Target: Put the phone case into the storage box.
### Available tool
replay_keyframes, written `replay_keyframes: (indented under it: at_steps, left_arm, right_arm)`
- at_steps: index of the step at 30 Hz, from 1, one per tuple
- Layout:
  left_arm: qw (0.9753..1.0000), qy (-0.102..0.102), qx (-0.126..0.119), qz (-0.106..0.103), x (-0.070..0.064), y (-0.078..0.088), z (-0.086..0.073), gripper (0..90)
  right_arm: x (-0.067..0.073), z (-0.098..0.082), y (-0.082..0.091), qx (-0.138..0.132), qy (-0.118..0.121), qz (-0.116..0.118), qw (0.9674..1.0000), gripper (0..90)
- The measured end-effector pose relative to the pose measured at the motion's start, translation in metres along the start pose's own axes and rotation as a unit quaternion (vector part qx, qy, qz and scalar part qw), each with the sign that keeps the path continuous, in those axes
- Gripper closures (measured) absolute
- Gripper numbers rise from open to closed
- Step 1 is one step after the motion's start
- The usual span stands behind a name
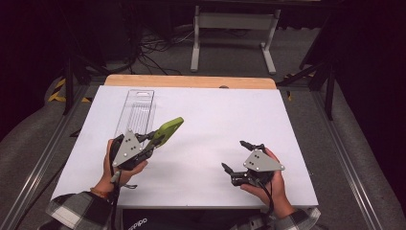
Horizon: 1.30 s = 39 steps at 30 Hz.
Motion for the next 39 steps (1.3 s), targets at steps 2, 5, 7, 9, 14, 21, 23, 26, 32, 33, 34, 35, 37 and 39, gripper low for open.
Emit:
replay_keyframes:
  at_steps: [2,5,7,9,14,21,23,26,32,33,34,35,37,39]
  left_arm:
    - [0.9999,0.01,-0.008,0.003,0.005,0.004,0.0,77.8]
    - [0.9996,0.022,-0.019,0.001,0.01,0.01,0.0,77.8]
    - [0.9992,0.03,-0.026,0.001,0.015,0.014,0.0,77.7]
    - [0.9988,0.036,-0.033,0.004,0.02,0.017,-0.001,77.8]
    - [0.9969,0.058,-0.053,0.006,0.034,0.029,-0.001,77.7]
    - [0.9943,0.078,-0.072,0.002,0.042,0.039,-0.001,77.7]
    - [0.9944,0.076,-0.073,0.003,0.043,0.041,-0.001,77.7]
    - [0.9941,0.078,-0.075,0.003,0.045,0.041,0.0,77.7]
    - [0.9941,0.075,-0.078,0.004,0.048,0.044,0.001,77.7]
    - [0.9939,0.076,-0.079,0.004,0.049,0.045,0.0,77.7]
    - [0.9937,0.078,-0.08,0.006,0.05,0.046,0.0,77.7]
    - [0.9937,0.078,-0.08,0.006,0.05,0.046,0.0,77.7]
    - [0.9931,0.083,-0.082,0.013,0.053,0.048,-0.002,77.7]
    - [0.9925,0.086,-0.086,0.016,0.056,0.052,-0.003,77.7]
  right_arm:
    - [0.0,0.0,-0.001,0.0,-0.002,-0.003,1.0,10.5]
    - [0.0,0.001,-0.001,-0.006,-0.009,-0.006,0.9999,8.2]
    - [0.0,0.001,-0.002,-0.007,-0.013,-0.005,0.9999,8.2]
    - [0.0,0.002,-0.003,-0.011,-0.015,-0.004,0.9998,8.2]
    - [-0.001,0.0,-0.006,-0.012,-0.018,-0.008,0.9997,8.5]
    - [-0.001,-0.002,-0.008,-0.01,-0.016,-0.009,0.9998,8.7]
    - [-0.001,-0.004,-0.008,-0.007,-0.017,-0.01,0.9998,8.7]
    - [-0.002,-0.003,-0.006,-0.011,-0.02,-0.014,0.9996,8.7]
    - [0.0,-0.003,-0.006,-0.012,-0.019,-0.008,0.9997,8.6]
    - [0.0,-0.003,-0.006,-0.012,-0.019,-0.007,0.9997,8.7]
    - [0.001,-0.003,-0.006,-0.012,-0.022,-0.003,0.9997,8.8]
    - [0.001,-0.002,-0.006,-0.013,-0.025,-0.002,0.9996,9.1]
    - [0.001,-0.002,-0.007,-0.013,-0.024,-0.002,0.9996,9.1]
    - [0.002,-0.001,-0.007,-0.014,-0.023,0.001,0.9996,9.1]
Point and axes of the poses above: each handheld gripper's, and its own axes: y roughly backward along the jaws, z roughly out of its top, x roughly to its left, the point moved 10 cm from there along -y, roughly forward along the jaws, and after that the axes turned 13 degrees about -z, right-handed, at the moved point
